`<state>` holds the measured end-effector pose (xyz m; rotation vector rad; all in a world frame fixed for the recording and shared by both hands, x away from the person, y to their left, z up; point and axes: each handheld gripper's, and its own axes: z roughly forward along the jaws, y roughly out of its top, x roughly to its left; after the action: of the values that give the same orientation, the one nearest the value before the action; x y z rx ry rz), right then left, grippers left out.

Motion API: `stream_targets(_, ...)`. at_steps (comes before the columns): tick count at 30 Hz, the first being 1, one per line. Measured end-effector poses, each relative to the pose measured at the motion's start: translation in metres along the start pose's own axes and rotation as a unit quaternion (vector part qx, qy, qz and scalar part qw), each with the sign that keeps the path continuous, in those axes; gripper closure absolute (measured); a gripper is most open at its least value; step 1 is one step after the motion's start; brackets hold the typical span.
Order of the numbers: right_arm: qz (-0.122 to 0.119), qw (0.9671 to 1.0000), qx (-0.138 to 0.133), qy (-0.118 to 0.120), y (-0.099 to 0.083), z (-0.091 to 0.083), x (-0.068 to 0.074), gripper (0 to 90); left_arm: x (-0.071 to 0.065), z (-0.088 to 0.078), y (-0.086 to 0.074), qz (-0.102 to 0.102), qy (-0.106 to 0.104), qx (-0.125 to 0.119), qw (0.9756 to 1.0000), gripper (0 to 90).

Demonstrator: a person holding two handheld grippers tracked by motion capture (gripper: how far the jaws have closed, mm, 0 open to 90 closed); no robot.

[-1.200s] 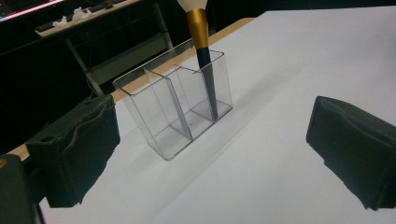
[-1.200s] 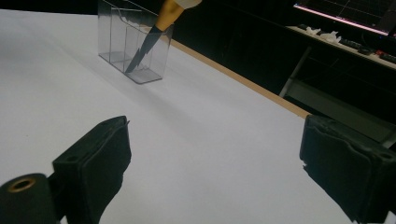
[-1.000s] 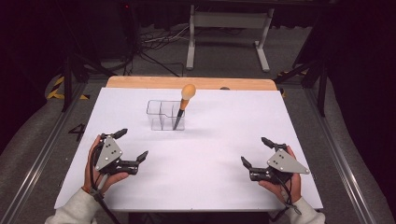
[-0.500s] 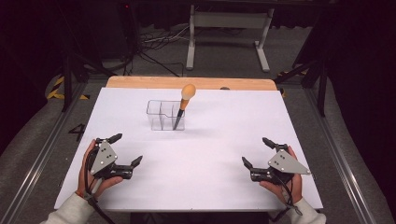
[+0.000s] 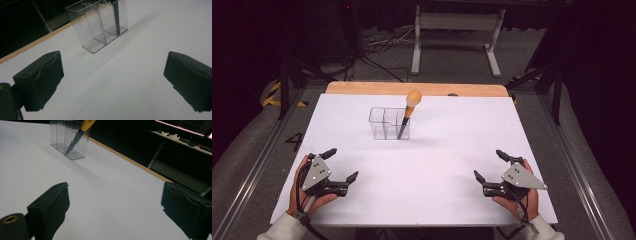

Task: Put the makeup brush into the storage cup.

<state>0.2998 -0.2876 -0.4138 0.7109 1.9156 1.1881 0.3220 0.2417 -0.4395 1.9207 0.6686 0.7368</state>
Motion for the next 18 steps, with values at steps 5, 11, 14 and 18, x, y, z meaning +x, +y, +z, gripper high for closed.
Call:
stream_targets(5,0.003,1.0,0.003,0.001,-0.003,-0.002,-0.001,8.6,0.0,-0.003,-0.006,-0.007,-0.002,0.007,0.9999,2.8)
stream_targets(11,0.004,1.0,0.007,0.0,-0.006,-0.004,-0.001,8.6,-0.001,-0.007,-0.013,-0.014,-0.004,0.012,0.9998,2.8)
stream_targets(14,0.005,0.9999,0.008,-0.003,-0.008,-0.005,-0.001,8.7,-0.002,-0.009,-0.017,-0.023,-0.003,0.018,0.9996,2.8)
stream_targets(18,0.0,0.9999,0.013,-0.007,-0.012,-0.009,-0.001,8.3,-0.003,-0.011,-0.021,-0.031,-0.01,0.019,0.9993,2.9)
